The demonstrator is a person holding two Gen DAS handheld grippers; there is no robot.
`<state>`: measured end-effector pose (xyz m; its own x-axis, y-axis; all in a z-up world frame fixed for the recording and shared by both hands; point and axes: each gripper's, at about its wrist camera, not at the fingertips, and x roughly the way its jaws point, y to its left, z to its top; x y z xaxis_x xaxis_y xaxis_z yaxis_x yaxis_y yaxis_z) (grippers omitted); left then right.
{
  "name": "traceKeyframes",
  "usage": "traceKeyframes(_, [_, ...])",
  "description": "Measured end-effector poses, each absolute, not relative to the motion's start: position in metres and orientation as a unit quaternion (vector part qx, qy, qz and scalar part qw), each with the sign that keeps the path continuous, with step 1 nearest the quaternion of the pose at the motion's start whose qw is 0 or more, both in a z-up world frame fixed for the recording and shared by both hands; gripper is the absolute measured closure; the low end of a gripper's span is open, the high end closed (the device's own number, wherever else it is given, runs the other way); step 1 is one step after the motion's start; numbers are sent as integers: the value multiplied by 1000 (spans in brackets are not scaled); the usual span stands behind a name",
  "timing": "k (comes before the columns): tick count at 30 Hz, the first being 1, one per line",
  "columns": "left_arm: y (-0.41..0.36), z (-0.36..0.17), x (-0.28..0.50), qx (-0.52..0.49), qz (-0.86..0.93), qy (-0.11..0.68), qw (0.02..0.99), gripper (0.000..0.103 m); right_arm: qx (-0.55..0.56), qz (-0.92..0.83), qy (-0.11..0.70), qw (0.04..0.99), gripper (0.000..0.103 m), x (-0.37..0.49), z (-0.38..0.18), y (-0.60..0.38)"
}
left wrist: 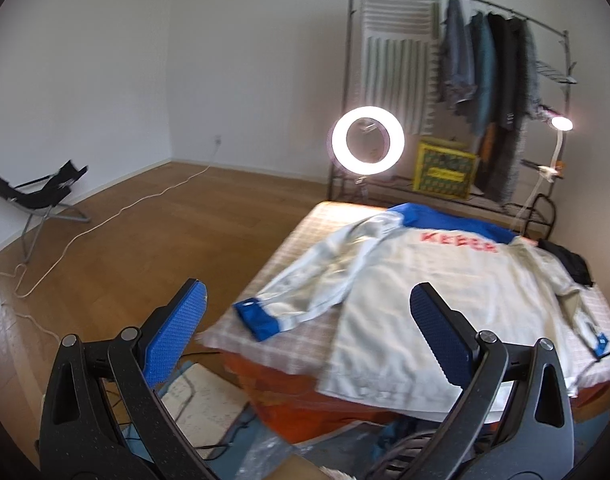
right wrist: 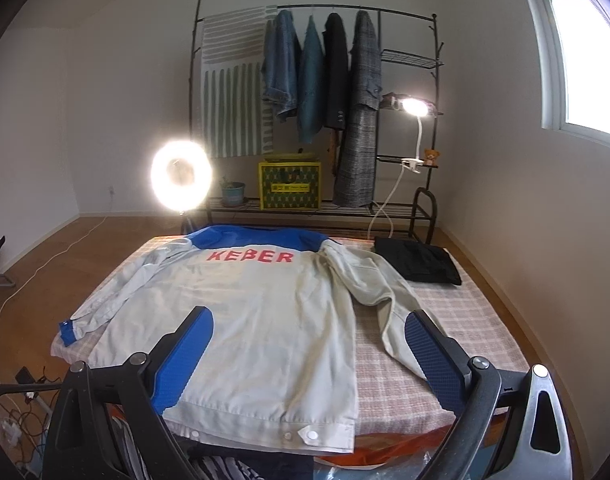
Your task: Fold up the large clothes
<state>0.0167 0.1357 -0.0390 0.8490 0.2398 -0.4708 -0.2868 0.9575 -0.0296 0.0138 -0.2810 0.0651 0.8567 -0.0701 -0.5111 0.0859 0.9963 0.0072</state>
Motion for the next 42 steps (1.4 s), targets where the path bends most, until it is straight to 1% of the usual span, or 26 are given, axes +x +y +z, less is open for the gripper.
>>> traceKeyframes(3, [168,-61,24,-52,150,248,956,1,11,-36,264,964,8,19,66,-264])
traceKeyframes(8, [219,-96,40,-77,144,266,950,10,11,-43,261,964,9,26,71,-239])
traceKeyframes(13, [283,-134,67,-159,114,300,934,22,27,-44,253,966,11,31,77,-221])
traceKeyframes(16, [320,-158,82,-215,94,315,920,24,23,-41,241,969,13,29,80,-202])
traceKeyframes(19, [346,-183,97,-259,83,330,904,29,10,-27,232,972,13,29,82,-185])
traceKeyframes(25, [367,-231,131,-315,65,370,872,30,-13,-13,233,972,13,31,82,-159])
traceKeyframes(31, [368,-262,162,-349,48,389,851,30,1,8,260,966,23,43,75,-165])
traceKeyframes(37, [368,-287,186,-367,67,409,833,30,34,19,286,958,30,63,60,-184])
traceKeyframes(42, [370,-302,202,-370,85,424,822,30,42,38,302,952,33,81,50,-186])
